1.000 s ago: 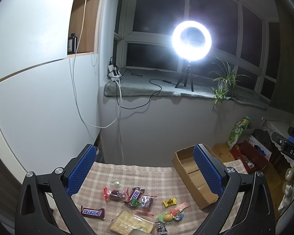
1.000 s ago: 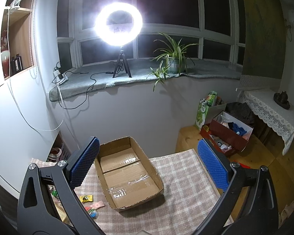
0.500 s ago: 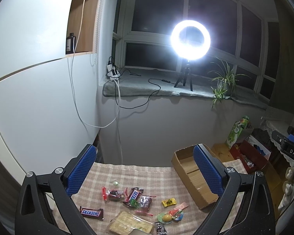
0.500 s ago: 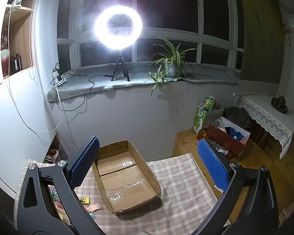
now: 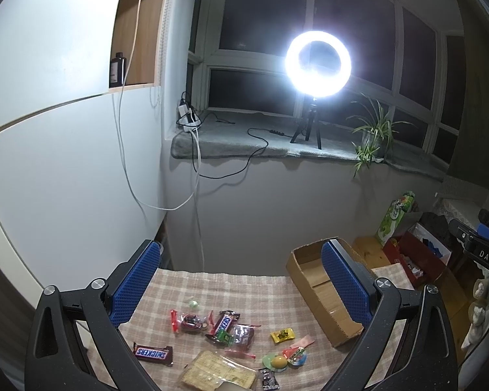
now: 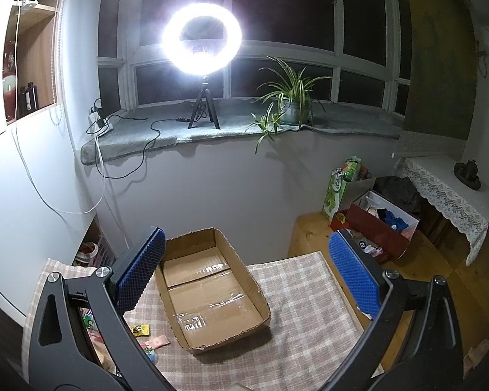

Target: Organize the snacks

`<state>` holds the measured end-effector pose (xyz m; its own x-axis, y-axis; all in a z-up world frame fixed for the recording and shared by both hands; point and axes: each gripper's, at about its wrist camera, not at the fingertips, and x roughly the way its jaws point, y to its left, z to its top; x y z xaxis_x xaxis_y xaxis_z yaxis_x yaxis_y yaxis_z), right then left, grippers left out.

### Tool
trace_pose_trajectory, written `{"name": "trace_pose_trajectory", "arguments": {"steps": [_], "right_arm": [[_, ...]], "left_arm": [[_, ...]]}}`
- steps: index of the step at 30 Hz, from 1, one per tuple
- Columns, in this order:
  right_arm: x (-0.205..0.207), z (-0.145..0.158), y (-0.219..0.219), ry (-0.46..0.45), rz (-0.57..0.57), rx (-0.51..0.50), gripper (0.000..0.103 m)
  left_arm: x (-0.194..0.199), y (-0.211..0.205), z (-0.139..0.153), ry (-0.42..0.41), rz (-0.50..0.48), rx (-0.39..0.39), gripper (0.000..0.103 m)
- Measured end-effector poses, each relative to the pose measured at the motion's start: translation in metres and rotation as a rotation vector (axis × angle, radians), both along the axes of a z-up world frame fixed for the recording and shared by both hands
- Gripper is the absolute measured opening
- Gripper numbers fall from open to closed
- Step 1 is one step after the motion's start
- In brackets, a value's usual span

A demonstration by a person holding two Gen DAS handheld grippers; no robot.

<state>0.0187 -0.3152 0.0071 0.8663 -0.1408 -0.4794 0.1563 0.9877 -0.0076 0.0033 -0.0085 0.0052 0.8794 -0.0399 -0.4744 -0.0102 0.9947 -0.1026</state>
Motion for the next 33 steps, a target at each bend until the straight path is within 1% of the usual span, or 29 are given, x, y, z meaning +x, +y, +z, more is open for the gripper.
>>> {"name": "trace_pose_trajectory", "arguments": {"steps": [7,12,15,20,23,26,27,29,33], "right_arm": [[0.008,-0.009,0.008,0.036,0.035,0.002,0.102],[0.017,-0.024,0.022,0.088,0.125,0.023,0.102],[0.023,-0.037,0.032,0.135,0.208,0.055,0.102],[0.032,-0.061,0.061,0.208,0.331,0.051,0.102],[0.037,-0.075,0.079,0.263,0.417,0.055,0.102],[0.046,-0.095,0.097,0.354,0.528,0.114,0.102],[0.049,-0.102,0.104,0.386,0.564,0.138,0.102],[0.052,-0.115,0.115,0.436,0.623,0.167,0.102],[0.054,-0.144,0.144,0.542,0.744,0.196,0.102]], "left_arm": [[-0.002,0.008,-0.011,0.031,0.015,-0.006,0.099],[-0.004,0.020,-0.022,0.069,0.034,-0.030,0.099],[-0.005,0.033,-0.033,0.110,0.048,-0.071,0.099],[-0.010,0.058,-0.060,0.191,0.108,-0.114,0.099],[-0.015,0.069,-0.079,0.254,0.121,-0.170,0.096],[-0.019,0.076,-0.095,0.311,0.122,-0.220,0.090],[-0.023,0.078,-0.103,0.338,0.118,-0.249,0.087],[-0.026,0.081,-0.113,0.374,0.112,-0.290,0.086],[-0.033,0.086,-0.141,0.454,0.099,-0.399,0.085]]}}
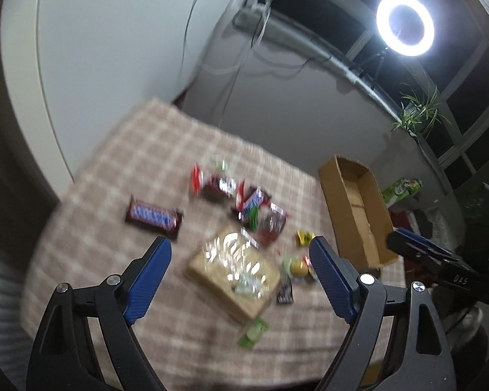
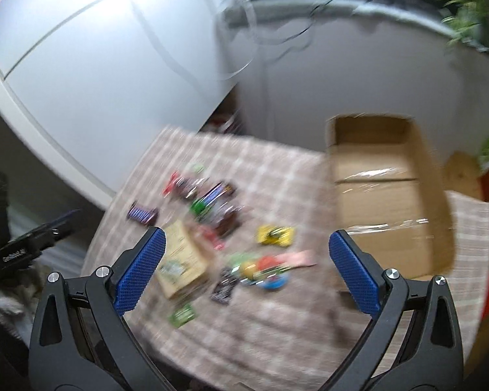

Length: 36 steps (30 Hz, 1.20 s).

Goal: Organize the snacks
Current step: 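Move the left gripper to the wrapped bread loaf and close on it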

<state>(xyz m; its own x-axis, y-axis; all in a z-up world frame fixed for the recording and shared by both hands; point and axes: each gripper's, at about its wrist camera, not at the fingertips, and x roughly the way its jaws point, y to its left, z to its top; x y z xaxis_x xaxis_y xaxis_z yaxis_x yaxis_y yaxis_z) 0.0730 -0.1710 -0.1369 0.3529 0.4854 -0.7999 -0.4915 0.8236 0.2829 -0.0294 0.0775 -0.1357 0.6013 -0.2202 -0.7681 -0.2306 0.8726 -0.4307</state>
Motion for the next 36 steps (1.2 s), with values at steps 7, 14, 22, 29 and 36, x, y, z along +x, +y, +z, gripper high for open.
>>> {"name": "trace_pose_trajectory", "arguments": {"steps": [7,14,22,29,36], "right_arm": [[0.008,-0.044,0.042,0.214,0.151,0.041,0.094],[0.019,-0.085,0.069,0.364,0.225,0.032,0.089],[0.031,-0.111,0.089,0.439,0.235,0.015,0.080],[0.041,-0.132,0.105,0.509,0.241,0.023,0.074],[0.041,-0.142,0.108,0.542,0.233,0.008,0.067]], "left_arm": [[-0.011,-0.001,-0.044,0.093,-0.013,-0.153,0.070],[-0.011,-0.003,-0.077,0.160,-0.017,-0.263,0.065],[-0.005,-0.002,-0.100,0.199,-0.017,-0.287,0.065],[0.005,-0.002,-0.115,0.226,-0.014,-0.273,0.054],[0.007,-0.001,-0.121,0.223,-0.018,-0.283,0.046]]}}
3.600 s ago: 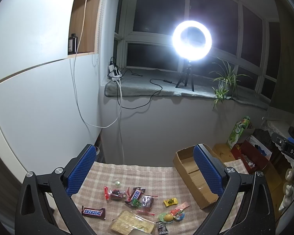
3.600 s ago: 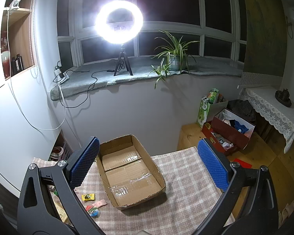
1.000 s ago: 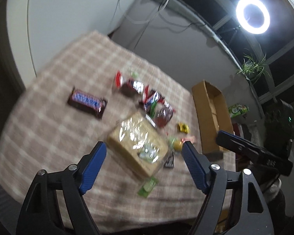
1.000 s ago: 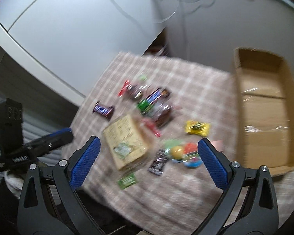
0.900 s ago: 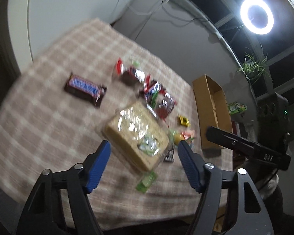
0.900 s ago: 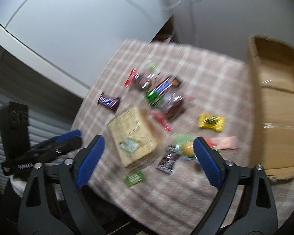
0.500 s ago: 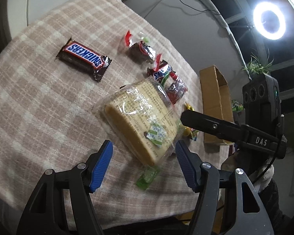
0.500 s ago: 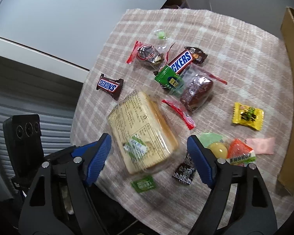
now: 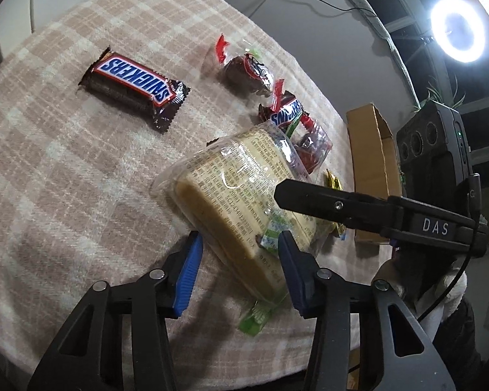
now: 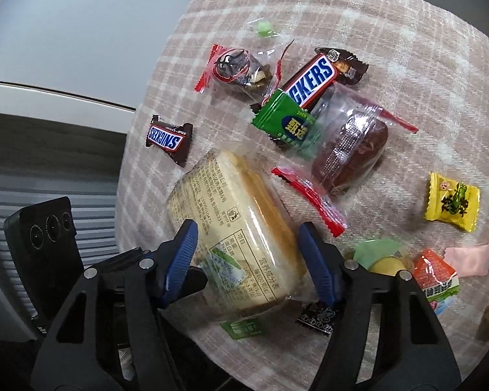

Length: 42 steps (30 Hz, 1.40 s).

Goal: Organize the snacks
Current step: 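Move the left gripper to the wrapped bread loaf and close on it, then lift the bread loaf with the left gripper and lower it into the cardboard box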

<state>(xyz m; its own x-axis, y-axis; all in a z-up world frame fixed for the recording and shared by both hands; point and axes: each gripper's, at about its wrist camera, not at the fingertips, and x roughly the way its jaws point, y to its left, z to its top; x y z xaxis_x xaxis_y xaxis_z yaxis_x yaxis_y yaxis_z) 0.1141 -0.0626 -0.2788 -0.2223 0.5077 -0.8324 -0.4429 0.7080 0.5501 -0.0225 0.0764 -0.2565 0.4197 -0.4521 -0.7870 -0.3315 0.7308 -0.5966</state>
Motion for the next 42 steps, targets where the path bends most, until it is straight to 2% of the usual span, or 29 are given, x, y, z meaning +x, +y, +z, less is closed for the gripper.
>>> {"name": "trace_pose_trajectory", "arguments": {"steps": [5,13,22,30,42], "right_arm": [[-0.001,0.000,0.001,0.015,-0.005,-0.002,0.064],[-0.004,0.003,-0.008,0.058,-0.028,0.018,0.057],[-0.004,0.032,-0.035,0.047,-0.097,0.075,0.056],[0.001,0.065,-0.084,0.002,-0.200,0.104,0.056],[0.016,0.108,-0.181,-0.087,-0.388,0.099,0.056]], "left_arm": [[0.008,-0.007,0.002,-0.008,-0.009,0.008,0.046],[0.011,-0.016,0.018,-0.028,-0.055,0.112,0.045],[0.025,-0.041,0.053,-0.110,-0.127,0.198,0.045],[0.045,-0.075,0.079,-0.196,-0.236,0.219,0.045],[0.083,-0.148,0.101,-0.299,-0.410,0.193,0.045]]}}
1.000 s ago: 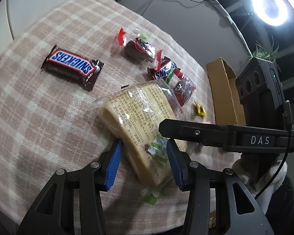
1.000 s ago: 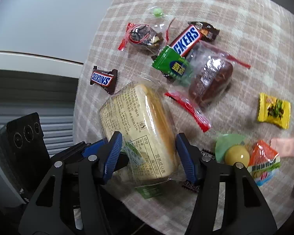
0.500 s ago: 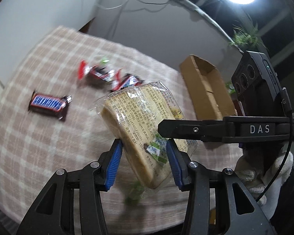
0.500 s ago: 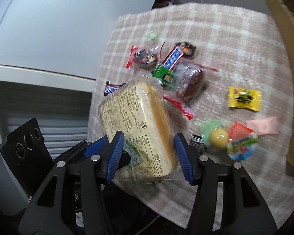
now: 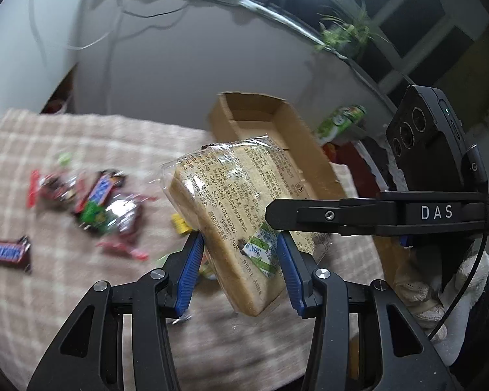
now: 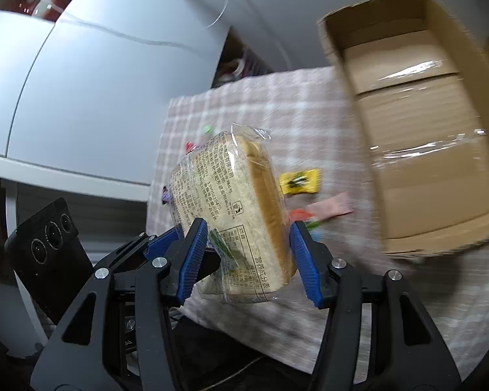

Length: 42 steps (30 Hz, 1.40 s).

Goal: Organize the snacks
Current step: 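Lift the bread loaf with the left gripper and lower it into the cardboard box, then open the left gripper and withdraw it from the box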

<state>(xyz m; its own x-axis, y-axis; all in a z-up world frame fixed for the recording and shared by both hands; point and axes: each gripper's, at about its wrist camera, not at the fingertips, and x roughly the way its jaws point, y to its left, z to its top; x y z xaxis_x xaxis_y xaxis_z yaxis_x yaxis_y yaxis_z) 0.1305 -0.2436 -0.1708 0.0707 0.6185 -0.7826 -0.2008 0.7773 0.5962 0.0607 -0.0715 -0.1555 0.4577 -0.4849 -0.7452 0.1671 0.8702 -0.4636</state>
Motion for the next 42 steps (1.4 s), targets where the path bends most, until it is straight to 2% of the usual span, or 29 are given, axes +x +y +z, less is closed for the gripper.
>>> {"name": "trace_pose_trajectory", "arguments": {"steps": [8,18,30,33,35,42], "right_arm": [[0.011,0.014,-0.044,-0.030,-0.094,-0.025,0.056],[0.038,0.006,-0.104,-0.038,-0.178,-0.075,0.056],[0.061,-0.025,-0.133,-0.016,-0.216,-0.126,0.056],[0.062,-0.026,-0.133,-0.027,-0.229,-0.155,0.056],[0.063,-0.026,-0.135,-0.035,-0.236,-0.173,0.057],[0.059,-0.027,-0.136,-0.043,-0.250,-0.202,0.059]], "left_arm": [[0.027,-0.043,0.006,-0.009,-0.073,-0.042,0.045],[0.068,-0.098,-0.007,0.034,-0.125,-0.083,0.044],[0.090,-0.129,-0.030,0.062,-0.155,-0.028,0.045],[0.093,-0.134,-0.038,0.076,-0.161,0.044,0.043],[0.094,-0.134,-0.042,0.081,-0.164,0.054,0.043],[0.090,-0.122,-0.034,0.054,-0.160,0.063,0.043]]}}
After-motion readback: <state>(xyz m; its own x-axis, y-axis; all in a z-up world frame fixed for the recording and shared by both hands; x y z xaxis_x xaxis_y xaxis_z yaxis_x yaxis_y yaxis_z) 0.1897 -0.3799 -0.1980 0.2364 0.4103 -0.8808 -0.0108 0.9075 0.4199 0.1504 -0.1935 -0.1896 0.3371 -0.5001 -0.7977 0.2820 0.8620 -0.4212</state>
